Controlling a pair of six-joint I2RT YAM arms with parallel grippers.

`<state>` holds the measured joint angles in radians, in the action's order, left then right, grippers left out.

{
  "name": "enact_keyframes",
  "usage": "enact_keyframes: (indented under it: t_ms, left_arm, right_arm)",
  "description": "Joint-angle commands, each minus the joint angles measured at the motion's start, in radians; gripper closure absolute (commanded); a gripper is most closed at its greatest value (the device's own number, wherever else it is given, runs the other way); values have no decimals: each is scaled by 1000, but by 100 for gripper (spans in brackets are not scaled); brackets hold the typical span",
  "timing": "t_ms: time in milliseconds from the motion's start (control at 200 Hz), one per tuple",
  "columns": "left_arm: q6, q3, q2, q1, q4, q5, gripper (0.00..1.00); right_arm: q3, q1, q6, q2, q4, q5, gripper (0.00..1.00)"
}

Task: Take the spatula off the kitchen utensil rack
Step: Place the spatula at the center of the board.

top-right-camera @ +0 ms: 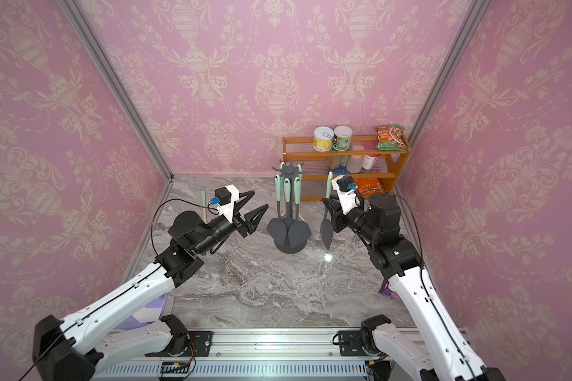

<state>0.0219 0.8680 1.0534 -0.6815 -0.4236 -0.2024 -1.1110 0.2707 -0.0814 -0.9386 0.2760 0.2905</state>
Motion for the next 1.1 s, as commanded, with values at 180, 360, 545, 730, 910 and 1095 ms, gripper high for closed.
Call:
enact_keyframes:
  t_ms: [180,360,545,730,910,1095]
  left_arm:
    - [-133,15,19,-160,107,118,34]
    - [-228,43,65,-272,103,252,33]
    - [-277,72,118,-316,52,318,33]
    - [-322,110,192,-336,7,410,33]
    - [-326,142,246,-337,-23,449,37]
    - [-310,155,255,-337,-29,418,48]
  right_arm:
    - [-216,288,171,-61,119,-386,100]
    - [-315,468,195,-174,149,-632,100]
    - [-350,562,223,-207,124,-739,100]
    - [-327,588,238,-178,82,-722,100]
    - [-317,597,250,-159,70,-684,100]
    - [-309,599,254,-137,52,-647,100]
